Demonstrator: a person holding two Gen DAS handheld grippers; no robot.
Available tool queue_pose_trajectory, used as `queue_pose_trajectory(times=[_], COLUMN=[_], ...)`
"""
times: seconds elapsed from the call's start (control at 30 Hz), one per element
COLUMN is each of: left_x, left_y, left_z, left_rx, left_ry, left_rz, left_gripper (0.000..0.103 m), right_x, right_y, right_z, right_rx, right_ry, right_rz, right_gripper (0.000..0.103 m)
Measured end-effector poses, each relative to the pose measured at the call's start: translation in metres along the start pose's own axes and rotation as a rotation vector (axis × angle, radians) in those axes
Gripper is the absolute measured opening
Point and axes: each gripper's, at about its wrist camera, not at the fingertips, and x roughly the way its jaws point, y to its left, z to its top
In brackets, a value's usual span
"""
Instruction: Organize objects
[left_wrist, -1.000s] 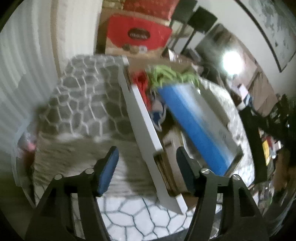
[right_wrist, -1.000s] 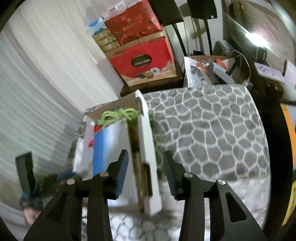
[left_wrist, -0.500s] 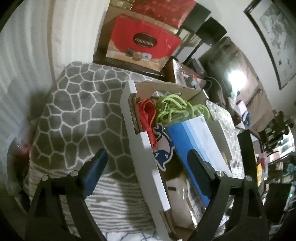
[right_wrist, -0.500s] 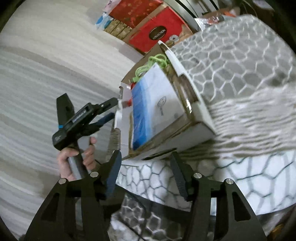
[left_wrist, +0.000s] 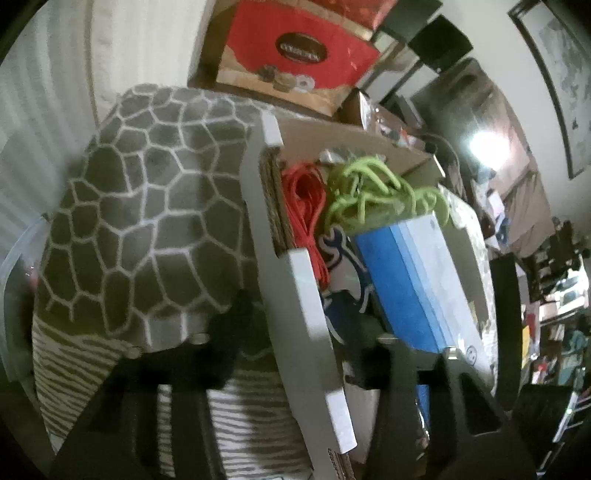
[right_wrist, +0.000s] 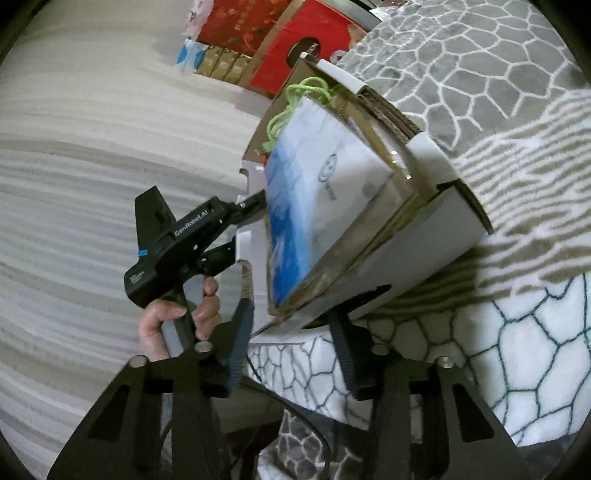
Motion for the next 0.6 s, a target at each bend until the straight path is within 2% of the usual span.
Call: queue_pose_trajectory(times=[0.07,0.23,0.4,0.6], left_x=[0.001,0.0,-0.001,-0.007], left_y=[-0.003,-0.011,-0.028,-0.04], left_z=[-0.004,-0.015,-0.036,-0.054], left_rx=[0.007,0.007,0.013,0.015], left_ry=[-0.004,-0.013,-0.003,0.034], left_rz=[0.021,0.044,0.054,-0.076], left_gripper=[0.032,0.032,0.036,0.057], right_x=[0.0,-0.008,-0.03,-0.06], right_y=[-0.001,-0.007,-0.008,-0.018], right_z=[0.003,0.009,0.021,0.036], right_rx=[0.001,0.017,-0.017,-0.041], right_ry=[0.001,-0.014,-0.068,-0.09], right_rz=[-0.013,-0.019,-0.09,-0.17], right_gripper=[0.029,0.027,0.026,0.024])
